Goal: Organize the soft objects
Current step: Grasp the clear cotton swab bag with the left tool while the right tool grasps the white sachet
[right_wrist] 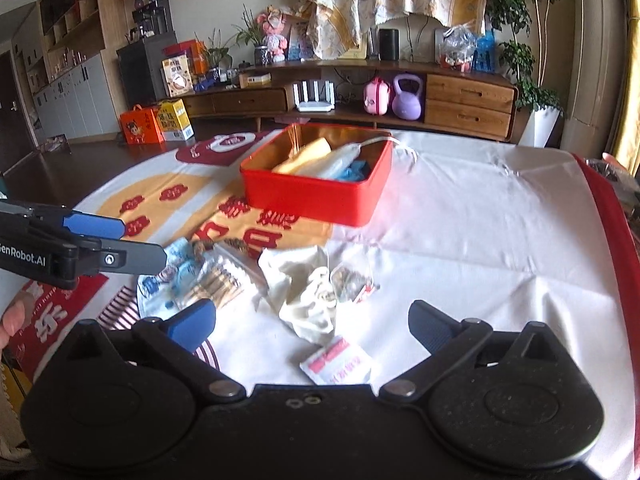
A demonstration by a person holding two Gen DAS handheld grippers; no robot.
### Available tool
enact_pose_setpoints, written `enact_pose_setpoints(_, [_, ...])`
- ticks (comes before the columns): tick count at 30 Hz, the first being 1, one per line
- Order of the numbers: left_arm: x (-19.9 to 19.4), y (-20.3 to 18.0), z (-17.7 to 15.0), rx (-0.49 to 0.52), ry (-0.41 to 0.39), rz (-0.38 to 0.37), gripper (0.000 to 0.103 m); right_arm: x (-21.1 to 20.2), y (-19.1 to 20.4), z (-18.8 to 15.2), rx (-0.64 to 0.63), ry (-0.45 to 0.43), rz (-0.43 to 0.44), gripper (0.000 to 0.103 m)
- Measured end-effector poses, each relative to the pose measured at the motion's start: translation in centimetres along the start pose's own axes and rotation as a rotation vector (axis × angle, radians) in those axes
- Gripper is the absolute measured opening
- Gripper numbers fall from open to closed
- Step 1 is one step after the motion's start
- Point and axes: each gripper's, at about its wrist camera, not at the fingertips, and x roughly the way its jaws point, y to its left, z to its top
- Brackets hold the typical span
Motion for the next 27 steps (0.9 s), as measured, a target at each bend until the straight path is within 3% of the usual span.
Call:
enact_pose_setpoints(10, [2.8, -0.7, -2.6, -0.002, 0.049, 0.03, 0.103, 1.8, -0.2, -2.2, -0.048, 0.06, -0.004, 0.099])
enact_pose_setpoints(14, [4.0, -1.2, -3.2, 0.028, 0.053, 0.017, 0.103, 3.0, -0.5, -3.0, -0.06, 0.098, -0.005, 0.093])
enact_pose_setpoints(19, [5.3, -2.2, -4.0, 0.102, 0.053, 0.074, 0.103, 4.4, -0.7, -3.6, -0.091, 0.132, 0.0, 0.086])
enact_pose_setpoints(27, [7.2, -2.1, -4.6, 0.134, 0.069, 0.116, 0.103, 6.2, -1.6, -3.6, -0.17, 0.179, 0.03, 0.075])
